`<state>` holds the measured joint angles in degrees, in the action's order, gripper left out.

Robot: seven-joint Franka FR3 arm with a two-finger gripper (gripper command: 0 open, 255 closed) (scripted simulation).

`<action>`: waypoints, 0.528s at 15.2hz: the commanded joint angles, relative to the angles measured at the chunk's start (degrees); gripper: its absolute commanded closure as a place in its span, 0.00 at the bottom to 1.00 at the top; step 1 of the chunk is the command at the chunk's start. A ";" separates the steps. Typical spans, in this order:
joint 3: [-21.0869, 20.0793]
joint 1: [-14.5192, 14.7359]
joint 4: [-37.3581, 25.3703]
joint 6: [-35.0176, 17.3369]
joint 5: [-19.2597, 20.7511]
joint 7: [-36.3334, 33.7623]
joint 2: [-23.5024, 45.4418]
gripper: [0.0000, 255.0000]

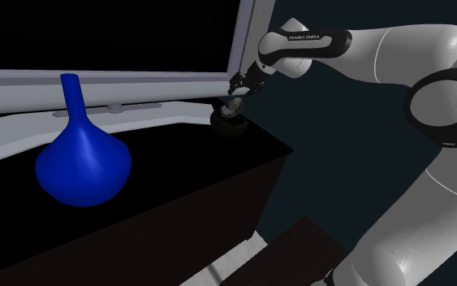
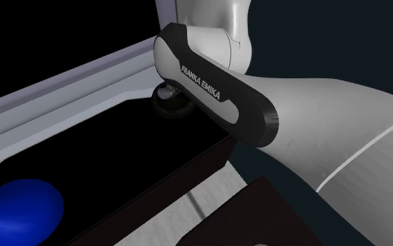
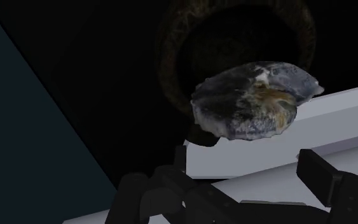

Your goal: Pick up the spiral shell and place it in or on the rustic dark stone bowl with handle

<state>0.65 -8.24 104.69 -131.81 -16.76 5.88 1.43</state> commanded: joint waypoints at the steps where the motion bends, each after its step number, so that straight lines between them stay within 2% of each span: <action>1: 0.00 0.00 0.00 0.00 0.00 0.00 0.00 0.00; 4: 0.00 0.00 0.00 0.00 0.00 0.00 0.00 0.00; 8: 0.68 -0.68 -1.36 5.64 0.64 -0.40 -4.14 0.00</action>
<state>1.19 -8.78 104.10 -127.47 -16.24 5.57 -2.29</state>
